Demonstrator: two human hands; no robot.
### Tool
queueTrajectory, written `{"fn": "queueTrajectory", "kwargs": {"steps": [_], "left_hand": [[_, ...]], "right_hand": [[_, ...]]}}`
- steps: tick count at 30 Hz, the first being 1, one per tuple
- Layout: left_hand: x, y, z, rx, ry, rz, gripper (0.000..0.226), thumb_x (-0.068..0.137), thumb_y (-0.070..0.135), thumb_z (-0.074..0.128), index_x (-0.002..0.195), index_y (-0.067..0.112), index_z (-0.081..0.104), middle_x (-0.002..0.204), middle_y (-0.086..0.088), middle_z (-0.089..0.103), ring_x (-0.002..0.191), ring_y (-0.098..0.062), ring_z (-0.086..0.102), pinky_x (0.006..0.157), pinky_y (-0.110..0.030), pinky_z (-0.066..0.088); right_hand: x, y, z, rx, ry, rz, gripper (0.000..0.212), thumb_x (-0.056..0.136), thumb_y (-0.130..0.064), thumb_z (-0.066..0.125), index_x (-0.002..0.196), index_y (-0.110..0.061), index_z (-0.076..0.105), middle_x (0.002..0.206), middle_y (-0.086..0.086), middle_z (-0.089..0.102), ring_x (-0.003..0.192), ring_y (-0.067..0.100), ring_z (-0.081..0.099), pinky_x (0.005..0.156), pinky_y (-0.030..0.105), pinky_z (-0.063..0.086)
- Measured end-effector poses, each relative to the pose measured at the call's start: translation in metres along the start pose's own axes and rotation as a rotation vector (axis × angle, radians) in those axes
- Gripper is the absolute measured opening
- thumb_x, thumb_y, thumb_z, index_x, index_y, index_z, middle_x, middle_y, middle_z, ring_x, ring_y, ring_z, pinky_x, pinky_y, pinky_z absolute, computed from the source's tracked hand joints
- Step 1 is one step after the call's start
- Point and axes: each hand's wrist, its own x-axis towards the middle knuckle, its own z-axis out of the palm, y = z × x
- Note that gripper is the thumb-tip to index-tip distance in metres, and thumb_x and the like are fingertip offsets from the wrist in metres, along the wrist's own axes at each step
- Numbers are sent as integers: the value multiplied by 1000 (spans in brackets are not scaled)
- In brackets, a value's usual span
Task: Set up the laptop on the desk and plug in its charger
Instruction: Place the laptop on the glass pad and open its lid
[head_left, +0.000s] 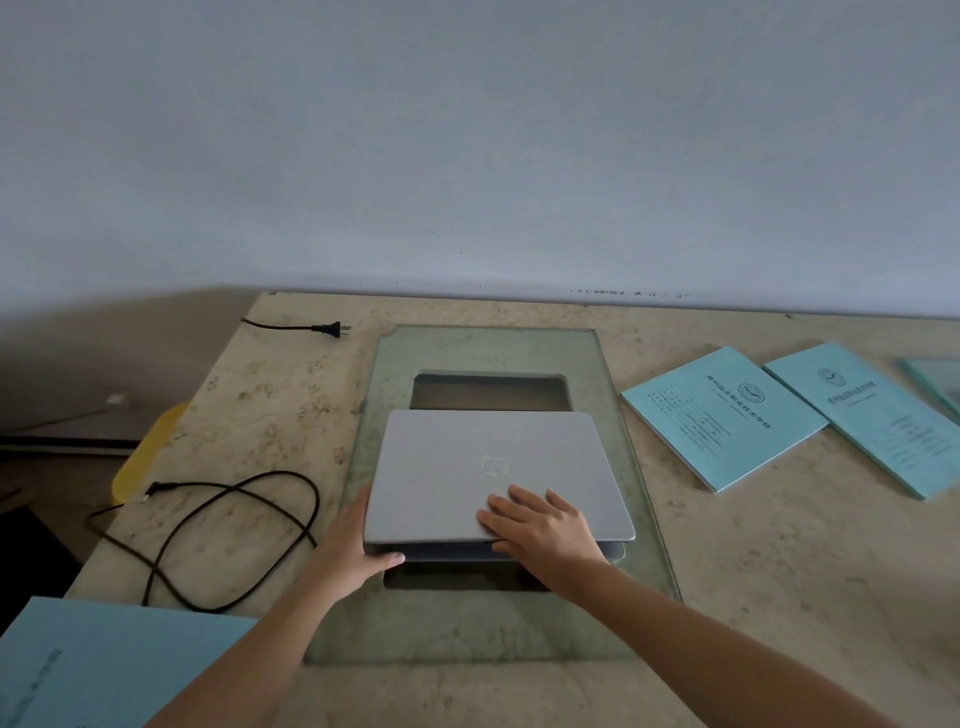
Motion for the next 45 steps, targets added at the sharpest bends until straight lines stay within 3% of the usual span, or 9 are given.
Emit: {"fn": "queueTrajectory", "kwargs": {"steps": [10, 18, 22, 24, 27, 29, 37, 41, 45], "left_hand": [[8, 3, -1, 204, -41, -101, 85, 67, 39, 81, 138, 19, 39, 136, -2, 48, 125, -20, 45, 96, -27, 39], [22, 16, -5, 485, -203, -156, 101, 71, 52, 72, 147, 14, 19, 152, -6, 30, 138, -23, 29, 109, -35, 34], [28, 27, -8, 591, -301, -237, 124, 73, 54, 71, 148, 11, -17, 160, -8, -12, 147, -29, 1, 119, -42, 16], [33, 31, -9, 611, -336, -244, 128, 71, 51, 73, 146, 12, -23, 158, -7, -20, 147, -28, -4, 120, -46, 11], [41, 34, -8, 635, -387, -255, 132, 69, 49, 76, 143, 13, -28, 156, -5, -25, 147, -26, -7, 119, -48, 9], [45, 35, -7, 654, -420, -271, 134, 68, 48, 76, 143, 12, -29, 156, -5, -27, 147, -25, -7, 119, -48, 9], [58, 50, -9, 747, -494, -287, 143, 64, 48, 80, 139, 6, -34, 153, -11, -32, 147, -27, -8, 119, -48, 12], [62, 53, -12, 742, -525, -313, 147, 61, 48, 82, 138, 4, -36, 151, -14, -35, 147, -28, -11, 119, -49, 11], [65, 51, -13, 739, -550, -310, 149, 60, 49, 83, 137, 4, -36, 151, -13, -35, 147, -28, -12, 119, -49, 12]], "right_hand": [[15, 12, -15, 47, 76, -10, 30, 91, -35, 57, 120, -32, 58, 123, -10, 65, 112, 17, 63, 80, 39, 59], [25, 12, -30, 139, 109, 15, 27, 91, -29, 57, 117, -28, 65, 118, -8, 69, 109, 19, 65, 81, 39, 59], [49, 18, -55, 176, 236, 76, 18, 91, -27, 56, 105, -29, 68, 98, -9, 75, 86, 14, 71, 72, 35, 60], [70, 28, -70, 145, 214, 152, 19, 95, -32, 51, 105, -32, 67, 95, -11, 75, 84, 14, 69, 82, 37, 55], [96, 40, -84, 159, 186, 250, 26, 97, -38, 43, 111, -34, 65, 107, -10, 73, 103, 17, 64, 107, 43, 32], [109, 45, -90, 148, 177, 287, 29, 98, -40, 39, 112, -34, 64, 109, -10, 72, 107, 18, 60, 109, 43, 21], [154, 70, -109, 153, 139, 319, 33, 100, -41, 35, 108, -32, 65, 79, -5, 71, 82, 19, 61, 100, 39, 25], [173, 85, -112, 150, 92, 311, 36, 100, -42, 31, 106, -32, 64, 81, -2, 71, 83, 20, 61, 96, 35, 24], [189, 99, -113, 147, 49, 298, 35, 100, -40, 30, 87, -31, 61, 70, -3, 65, 74, 19, 59, 95, 34, 26]]}}
